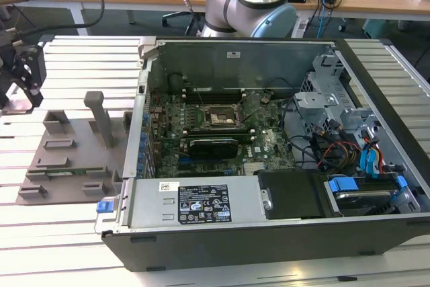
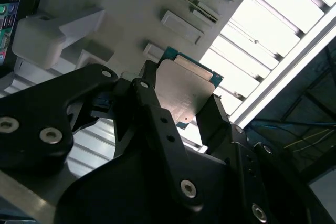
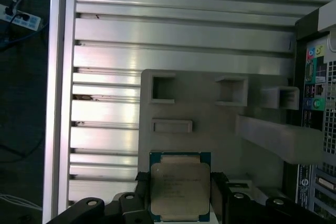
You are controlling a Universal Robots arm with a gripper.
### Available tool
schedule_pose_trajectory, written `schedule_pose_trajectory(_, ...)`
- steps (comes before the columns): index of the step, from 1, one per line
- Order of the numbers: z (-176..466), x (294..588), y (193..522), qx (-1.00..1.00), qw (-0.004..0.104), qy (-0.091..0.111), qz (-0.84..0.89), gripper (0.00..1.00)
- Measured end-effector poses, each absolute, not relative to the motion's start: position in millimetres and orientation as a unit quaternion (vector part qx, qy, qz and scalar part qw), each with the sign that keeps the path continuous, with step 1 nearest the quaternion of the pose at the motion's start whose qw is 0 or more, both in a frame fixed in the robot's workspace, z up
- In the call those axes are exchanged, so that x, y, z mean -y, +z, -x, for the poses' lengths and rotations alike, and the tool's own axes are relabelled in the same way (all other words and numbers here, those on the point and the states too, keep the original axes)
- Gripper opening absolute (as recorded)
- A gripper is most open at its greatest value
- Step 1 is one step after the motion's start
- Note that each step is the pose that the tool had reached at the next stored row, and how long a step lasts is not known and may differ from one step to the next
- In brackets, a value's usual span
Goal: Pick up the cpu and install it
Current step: 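Pick up the cpu and move it towards the insertion slot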
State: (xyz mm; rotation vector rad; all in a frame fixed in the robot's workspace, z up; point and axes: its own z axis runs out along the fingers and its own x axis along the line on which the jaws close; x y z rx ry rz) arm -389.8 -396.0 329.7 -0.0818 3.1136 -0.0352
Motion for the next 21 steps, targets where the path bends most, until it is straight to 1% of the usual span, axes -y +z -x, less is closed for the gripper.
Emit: schedule_pose_trajectory(21, 390, 396, 354, -1.000, 0.013, -0.011, 0.026, 0.55)
